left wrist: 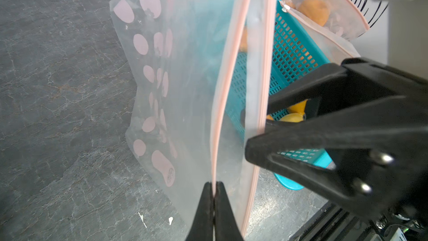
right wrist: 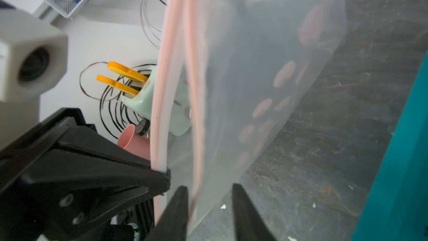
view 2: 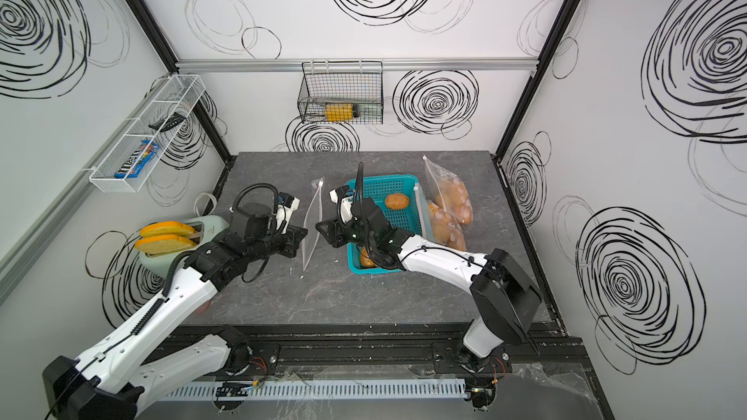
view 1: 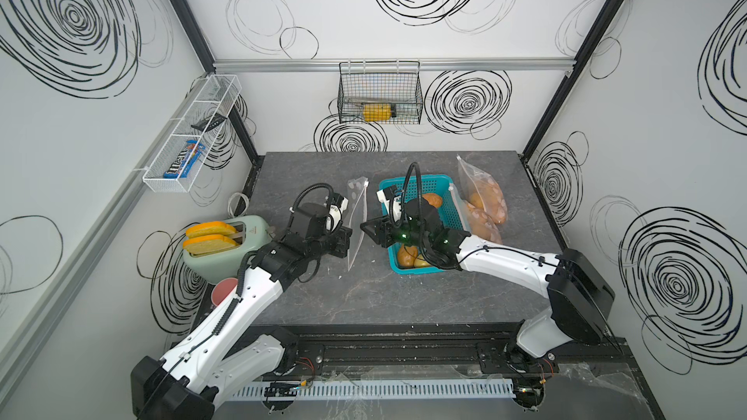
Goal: Put the potatoes into a zipper bag and zip it
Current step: Open the zipper of the food storage bag.
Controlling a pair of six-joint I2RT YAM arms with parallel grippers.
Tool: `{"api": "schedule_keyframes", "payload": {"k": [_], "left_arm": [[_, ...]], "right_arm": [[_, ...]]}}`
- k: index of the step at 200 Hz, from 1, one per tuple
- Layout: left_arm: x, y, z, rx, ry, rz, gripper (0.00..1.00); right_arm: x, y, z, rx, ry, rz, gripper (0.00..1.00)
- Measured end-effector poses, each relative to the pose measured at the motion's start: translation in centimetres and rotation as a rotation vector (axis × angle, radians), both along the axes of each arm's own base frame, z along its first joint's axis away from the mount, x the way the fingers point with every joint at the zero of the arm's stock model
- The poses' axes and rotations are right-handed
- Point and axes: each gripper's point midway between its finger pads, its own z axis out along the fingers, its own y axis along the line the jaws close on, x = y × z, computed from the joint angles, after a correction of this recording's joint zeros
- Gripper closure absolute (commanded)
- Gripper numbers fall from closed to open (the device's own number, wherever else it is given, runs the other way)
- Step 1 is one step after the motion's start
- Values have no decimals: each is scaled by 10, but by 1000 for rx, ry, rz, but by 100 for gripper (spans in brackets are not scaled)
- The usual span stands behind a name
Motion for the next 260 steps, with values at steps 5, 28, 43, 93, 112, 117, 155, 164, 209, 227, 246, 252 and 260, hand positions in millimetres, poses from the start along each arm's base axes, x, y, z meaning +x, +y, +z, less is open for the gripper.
{"api": "schedule_keyframes", "payload": {"k": [5, 28, 43, 93, 112, 117, 155, 164, 209, 227, 246, 252, 260], "left_arm": [[0, 0, -1, -2, 0, 4, 84], [0, 2, -2, -19, -11, 23, 80], [0, 2, -2, -37, -22, 34, 68], [8, 0, -2, -67, -58, 55, 69], [10, -1, -2, -61, -68, 57, 83], [10, -1, -2, -60, -69, 59, 88], [11, 3, -3, -21, -94, 76, 100], [11, 7, -2, -1, -103, 88, 100], [11, 36, 18, 159, -131, 167, 100], [11, 47, 32, 215, -148, 194, 100], [9, 56, 36, 274, -140, 211, 100], [8, 58, 35, 295, -131, 215, 100], [7, 62, 35, 323, -119, 221, 100]], "right_arm": [[-1, 1, -1, -1, 4, 9, 88], [-6, 5, -1, 6, 18, 32, 100], [-9, 7, 0, 15, 30, 47, 100], [-23, 14, 1, 31, 60, 93, 100], [-25, 15, 1, 32, 65, 98, 100], [-25, 16, 1, 32, 65, 99, 100], [-23, 14, -2, 17, 58, 85, 100], [-21, 12, -5, 0, 54, 73, 100], [-2, 1, -10, -115, -1, -10, 100], [1, -1, -11, -145, -23, -17, 100], [3, -1, -13, -179, -27, -13, 100], [3, -1, -13, -186, -28, -12, 100], [3, 0, -12, -195, -30, -10, 100]]}}
